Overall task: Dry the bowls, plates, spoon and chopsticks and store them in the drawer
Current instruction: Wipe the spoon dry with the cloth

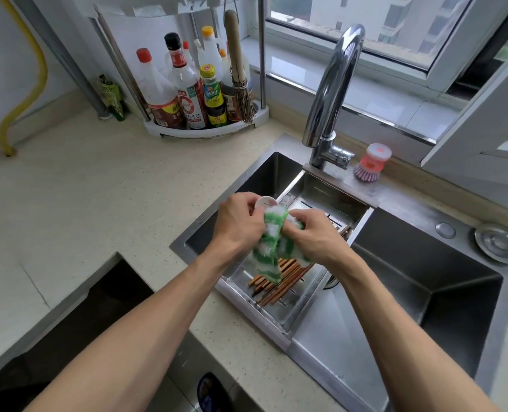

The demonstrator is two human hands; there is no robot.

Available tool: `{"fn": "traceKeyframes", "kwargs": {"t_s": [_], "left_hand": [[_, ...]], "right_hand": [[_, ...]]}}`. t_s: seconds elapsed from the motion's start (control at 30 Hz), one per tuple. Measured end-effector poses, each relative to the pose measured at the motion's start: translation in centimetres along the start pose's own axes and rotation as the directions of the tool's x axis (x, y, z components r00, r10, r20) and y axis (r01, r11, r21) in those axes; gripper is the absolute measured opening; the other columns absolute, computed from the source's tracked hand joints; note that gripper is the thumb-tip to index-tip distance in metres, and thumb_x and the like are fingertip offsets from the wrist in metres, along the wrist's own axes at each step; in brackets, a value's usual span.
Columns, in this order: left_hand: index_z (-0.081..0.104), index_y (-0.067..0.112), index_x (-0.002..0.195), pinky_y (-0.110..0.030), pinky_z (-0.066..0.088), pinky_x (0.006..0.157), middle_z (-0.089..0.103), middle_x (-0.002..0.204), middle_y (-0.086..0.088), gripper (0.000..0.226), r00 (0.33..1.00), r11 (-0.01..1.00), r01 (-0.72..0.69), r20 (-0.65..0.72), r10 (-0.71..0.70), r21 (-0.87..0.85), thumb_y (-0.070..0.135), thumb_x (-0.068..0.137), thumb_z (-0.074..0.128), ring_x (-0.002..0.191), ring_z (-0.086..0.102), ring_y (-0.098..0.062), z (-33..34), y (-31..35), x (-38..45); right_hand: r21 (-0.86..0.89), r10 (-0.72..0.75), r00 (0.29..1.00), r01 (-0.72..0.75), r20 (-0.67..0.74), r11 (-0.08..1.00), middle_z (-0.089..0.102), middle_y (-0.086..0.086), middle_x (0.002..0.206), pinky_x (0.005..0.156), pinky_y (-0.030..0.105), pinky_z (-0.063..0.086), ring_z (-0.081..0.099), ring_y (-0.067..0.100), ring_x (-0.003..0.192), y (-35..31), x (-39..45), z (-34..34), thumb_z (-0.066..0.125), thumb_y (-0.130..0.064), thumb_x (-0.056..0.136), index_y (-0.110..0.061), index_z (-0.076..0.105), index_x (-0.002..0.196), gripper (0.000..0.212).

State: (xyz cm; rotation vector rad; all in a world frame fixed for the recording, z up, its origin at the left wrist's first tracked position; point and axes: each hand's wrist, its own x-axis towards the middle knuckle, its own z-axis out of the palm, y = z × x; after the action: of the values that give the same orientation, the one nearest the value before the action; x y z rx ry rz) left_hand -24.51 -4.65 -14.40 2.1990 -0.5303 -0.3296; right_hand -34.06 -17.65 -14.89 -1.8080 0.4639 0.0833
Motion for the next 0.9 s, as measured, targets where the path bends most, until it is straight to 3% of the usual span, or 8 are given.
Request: {"fn": "traceKeyframes", "kwargs": {"t_s": [0.13, 0.3, 0.47, 0.57, 0.7, 0.77, 0.83, 0.9], "left_hand": [[0.072, 0.004, 0.108, -0.027, 0.061, 0.058, 0.07, 0.084, -0.003, 0.017, 0.987, 0.994, 0.086, -0.13, -0.093, -0.062, 0.011, 0.099, 0.059, 0.063, 0.071, -0.015, -1.3, -0.5, 1.3], [0.075, 0.013, 0.1, -0.039, 0.063, 0.067, 0.074, 0.085, -0.002, 0.016, 1.0, 1.0, 0.013, 0.017, -0.013, -0.025, 0.019, 0.098, 0.061, 0.076, 0.072, -0.016, 0.0, 0.3, 0.4], [0.076, 0.01, 0.104, -0.03, 0.061, 0.059, 0.071, 0.08, -0.002, 0.02, 0.993, 1.0, 0.024, -0.115, -0.026, -0.013, 0.016, 0.099, 0.058, 0.063, 0.07, -0.015, -1.0, 0.0, 1.0], [0.074, 0.008, 0.109, -0.014, 0.052, 0.049, 0.07, 0.082, -0.002, 0.021, 0.992, 0.999, 0.021, -0.128, -0.015, 0.045, 0.011, 0.1, 0.054, 0.054, 0.067, -0.008, -1.2, -0.3, 0.8], [0.07, 0.006, 0.117, -0.037, 0.063, 0.069, 0.073, 0.101, -0.011, 0.023, 0.98, 0.996, 0.054, -0.197, -0.039, 0.072, 0.012, 0.099, 0.056, 0.08, 0.072, -0.027, -2.3, -1.1, 1.4], [0.069, 0.006, 0.119, -0.038, 0.063, 0.069, 0.072, 0.104, -0.012, 0.024, 0.982, 0.991, 0.051, -0.187, -0.027, 0.126, 0.012, 0.099, 0.057, 0.082, 0.071, -0.027, -2.7, -1.4, 1.5], [0.07, 0.006, 0.118, -0.036, 0.063, 0.068, 0.071, 0.103, -0.011, 0.024, 0.987, 0.988, 0.019, -0.16, 0.006, 0.152, 0.013, 0.099, 0.056, 0.082, 0.07, -0.026, -2.8, -1.3, 1.1], [0.07, 0.006, 0.116, -0.033, 0.063, 0.066, 0.071, 0.1, -0.009, 0.024, 0.989, 0.991, -0.02, -0.142, 0.039, 0.135, 0.014, 0.099, 0.056, 0.081, 0.07, -0.023, -2.4, -0.9, 0.8]], "right_hand": [[-0.035, 0.043, 0.989, -0.038, 0.143, 0.999, 0.076, 0.004, 0.089, 0.077, 0.034, 0.06, 0.073, 0.02, 0.084, 1.2, -1.3, -1.3, 0.062, -0.024, 0.097, -0.013, 0.073, 0.092, 0.016], [-0.016, 0.028, 1.0, -0.028, 0.007, 0.999, 0.074, -0.003, 0.075, 0.059, 0.02, 0.05, 0.07, 0.006, 0.067, -0.6, 0.1, -0.9, 0.061, -0.029, 0.098, -0.014, 0.072, 0.086, 0.022], [-0.131, 0.048, 0.99, -0.03, 0.136, 0.991, 0.076, -0.001, 0.089, 0.077, 0.036, 0.061, 0.073, 0.014, 0.082, 0.9, -1.2, -1.8, 0.064, -0.025, 0.096, -0.021, 0.076, 0.088, 0.015], [-0.13, 0.021, 0.987, 0.0, 0.159, 0.992, 0.076, -0.003, 0.091, 0.074, 0.032, 0.059, 0.072, 0.013, 0.083, 0.6, -1.7, -2.8, 0.062, -0.027, 0.097, -0.031, 0.078, 0.093, 0.017], [-0.103, 0.031, 0.998, -0.037, -0.063, 0.994, 0.076, -0.002, 0.087, 0.074, 0.031, 0.059, 0.072, 0.014, 0.082, 0.1, -2.1, -4.8, 0.06, -0.018, 0.097, -0.024, 0.077, 0.093, 0.018], [-0.176, 0.031, 0.955, -0.086, -0.294, 0.981, 0.072, 0.001, 0.078, 0.059, 0.024, 0.051, 0.067, 0.014, 0.07, -0.7, -2.1, -5.5, 0.06, -0.015, 0.093, -0.018, 0.073, 0.084, 0.016], [-0.263, -0.002, 0.891, -0.132, -0.455, 0.956, 0.069, 0.004, 0.075, 0.055, 0.027, 0.046, 0.062, 0.016, 0.066, -1.2, -1.8, -5.4, 0.06, -0.019, 0.089, -0.014, 0.07, 0.077, 0.016], [-0.152, 0.075, 0.898, -0.155, -0.434, 0.976, 0.07, 0.008, 0.078, 0.064, 0.037, 0.056, 0.067, 0.022, 0.071, -1.4, -1.1, -4.4, 0.06, -0.024, 0.088, -0.014, 0.069, 0.079, 0.016]]}}
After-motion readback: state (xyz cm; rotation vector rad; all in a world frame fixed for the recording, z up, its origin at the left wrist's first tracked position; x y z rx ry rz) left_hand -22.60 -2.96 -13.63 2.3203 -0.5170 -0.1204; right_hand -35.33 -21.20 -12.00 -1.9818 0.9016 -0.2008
